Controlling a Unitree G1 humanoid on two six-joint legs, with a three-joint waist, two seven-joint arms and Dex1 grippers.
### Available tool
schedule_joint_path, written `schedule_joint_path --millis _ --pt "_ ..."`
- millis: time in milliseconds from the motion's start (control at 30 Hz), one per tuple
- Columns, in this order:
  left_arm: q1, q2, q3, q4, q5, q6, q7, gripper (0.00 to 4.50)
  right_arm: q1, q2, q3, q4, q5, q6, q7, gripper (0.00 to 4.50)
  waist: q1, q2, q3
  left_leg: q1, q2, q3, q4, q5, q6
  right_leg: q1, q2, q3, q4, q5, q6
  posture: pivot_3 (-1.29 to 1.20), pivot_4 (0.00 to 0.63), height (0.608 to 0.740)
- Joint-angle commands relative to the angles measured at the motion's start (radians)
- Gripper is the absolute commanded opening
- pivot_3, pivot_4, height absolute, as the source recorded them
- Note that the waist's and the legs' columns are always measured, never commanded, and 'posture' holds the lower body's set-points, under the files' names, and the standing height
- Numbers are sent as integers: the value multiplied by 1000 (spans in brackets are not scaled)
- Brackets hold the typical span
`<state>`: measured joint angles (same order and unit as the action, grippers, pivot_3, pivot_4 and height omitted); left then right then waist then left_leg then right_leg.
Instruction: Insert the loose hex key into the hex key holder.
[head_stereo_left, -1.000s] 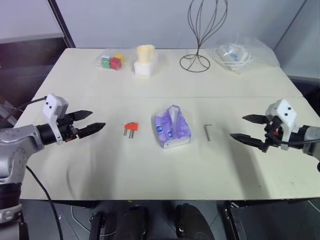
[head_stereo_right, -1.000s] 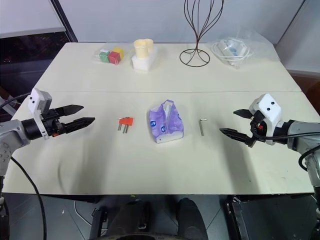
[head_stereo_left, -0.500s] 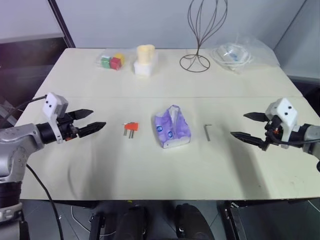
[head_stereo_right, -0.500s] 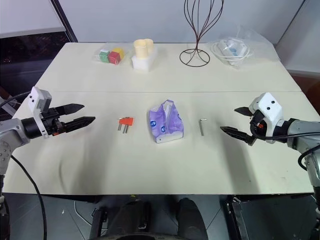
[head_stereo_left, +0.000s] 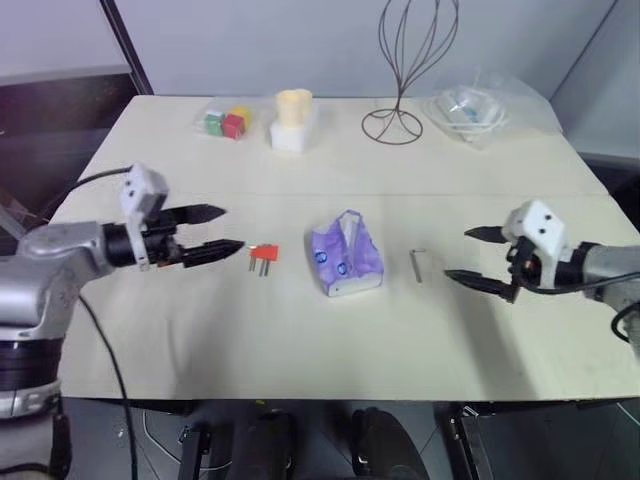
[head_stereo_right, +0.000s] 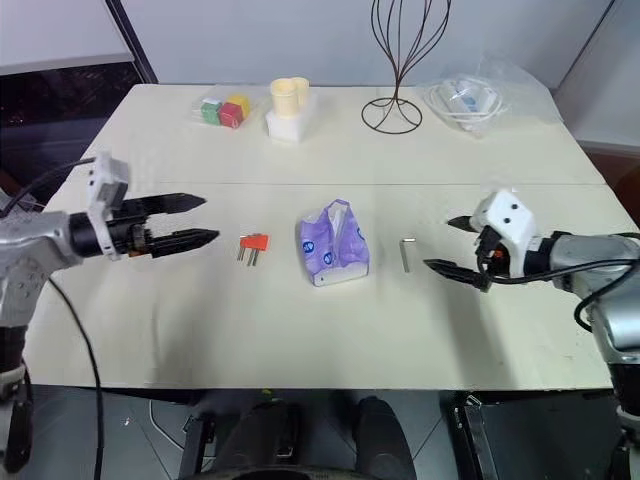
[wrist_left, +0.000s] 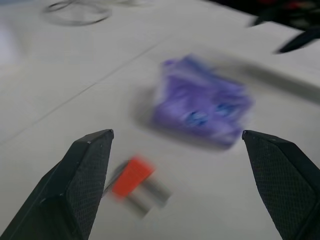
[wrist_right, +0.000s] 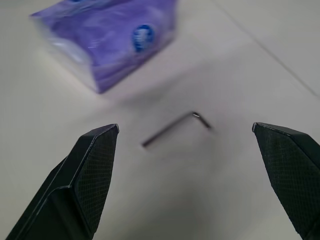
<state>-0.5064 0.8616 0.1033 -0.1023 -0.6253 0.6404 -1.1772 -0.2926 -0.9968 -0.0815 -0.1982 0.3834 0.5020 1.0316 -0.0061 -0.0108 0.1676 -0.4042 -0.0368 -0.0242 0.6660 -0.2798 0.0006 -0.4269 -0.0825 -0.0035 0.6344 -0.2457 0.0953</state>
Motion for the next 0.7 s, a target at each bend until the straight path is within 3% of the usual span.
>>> schedule_joint_path --millis 33,167,400,567,667,700 --pt "-40 22 -70 18 53 -56 -82 4325 -78 34 82 -74 -14 -28 34 4473 -8 0 0 0 0 0 0 0 0 0 1 0 0 0 0 0 150 740" --pt "-65 -1 -103 68 96 -101 -88 4325 -137 149 231 -58 -98 -115 30 4473 -11 0 0 1 1 0 0 0 0 0 3 0 0 0 0 0 150 740" --pt "-30 -34 -68 43 91 -92 -24 4325 -212 335 360 135 -245 -265 -34 4473 -4 0 0 -1 -1 0 3 -1 2 0 3 -1 1 1 1 0 150 740" --pt "13 -43 -37 2 78 -72 22 4325 -269 381 424 296 -395 -415 -85 4473 -6 0 0 -1 -1 0 3 0 1 -1 4 -1 1 1 2 0 150 740" --pt "36 -48 -20 -14 70 -69 51 4500 -299 363 482 399 -529 -597 -115 3640 -7 0 0 -1 -1 0 2 0 1 -1 4 -1 1 1 2 0 150 740" --pt "40 -50 -16 -18 69 -67 60 4500 -304 361 490 422 -550 -635 -120 3177 -8 0 0 -1 -1 0 2 0 1 -1 4 -1 1 1 2 0 150 740"
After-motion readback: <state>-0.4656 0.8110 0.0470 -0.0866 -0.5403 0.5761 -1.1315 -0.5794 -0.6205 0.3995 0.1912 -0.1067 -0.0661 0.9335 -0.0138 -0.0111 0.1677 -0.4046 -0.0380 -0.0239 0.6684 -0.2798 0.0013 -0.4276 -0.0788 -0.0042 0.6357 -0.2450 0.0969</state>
